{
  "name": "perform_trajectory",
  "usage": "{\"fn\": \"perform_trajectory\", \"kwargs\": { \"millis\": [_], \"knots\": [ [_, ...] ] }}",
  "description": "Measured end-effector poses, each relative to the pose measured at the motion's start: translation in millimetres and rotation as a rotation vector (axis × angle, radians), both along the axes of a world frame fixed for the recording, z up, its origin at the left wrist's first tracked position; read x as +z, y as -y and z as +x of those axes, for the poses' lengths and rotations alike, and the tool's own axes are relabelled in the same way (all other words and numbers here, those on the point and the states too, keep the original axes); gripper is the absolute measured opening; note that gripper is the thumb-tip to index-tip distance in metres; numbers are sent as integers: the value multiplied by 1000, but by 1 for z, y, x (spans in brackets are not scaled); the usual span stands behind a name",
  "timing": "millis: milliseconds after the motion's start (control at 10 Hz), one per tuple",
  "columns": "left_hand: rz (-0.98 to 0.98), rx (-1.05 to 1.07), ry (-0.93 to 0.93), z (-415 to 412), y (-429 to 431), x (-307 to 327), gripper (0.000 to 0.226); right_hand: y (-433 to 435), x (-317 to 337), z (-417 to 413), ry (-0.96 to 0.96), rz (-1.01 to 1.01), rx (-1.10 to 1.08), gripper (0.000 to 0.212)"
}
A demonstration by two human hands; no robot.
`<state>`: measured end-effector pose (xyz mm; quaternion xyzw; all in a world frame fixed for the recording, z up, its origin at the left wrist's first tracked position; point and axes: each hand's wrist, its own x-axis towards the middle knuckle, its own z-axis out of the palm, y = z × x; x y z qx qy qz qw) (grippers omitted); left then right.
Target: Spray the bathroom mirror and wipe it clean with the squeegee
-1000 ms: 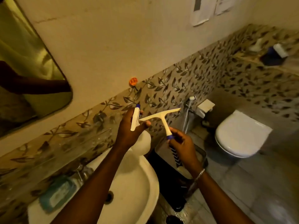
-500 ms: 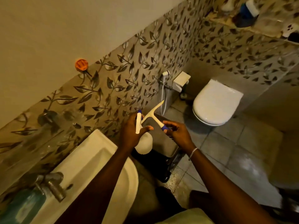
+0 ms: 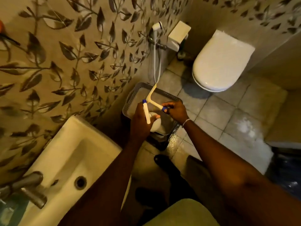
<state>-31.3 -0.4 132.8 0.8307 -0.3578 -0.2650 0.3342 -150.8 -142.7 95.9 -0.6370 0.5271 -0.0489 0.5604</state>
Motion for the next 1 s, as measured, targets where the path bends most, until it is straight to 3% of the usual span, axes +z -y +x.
{"fn": "perform_trajectory", "kwargs": {
  "millis": [200,500,700,900,1000],
  "knots": [
    [65,4,-32,-4,15,-67,87,23,-64,18,-83,-15,86,29],
    [75,54,-109,-1,30,-137,89,38,-143,25,-119,-47,50,29],
    [87,67,-272,2,27,-151,92,43,-154,26,-129,-71,78,34],
    [123,-52,-170,6,24,-152,90,33,-137,19,-127,-154,100,41],
    [182,-112,-127,9,17,-144,100,28,-127,14,-155,-257,129,43]
  ]
}}
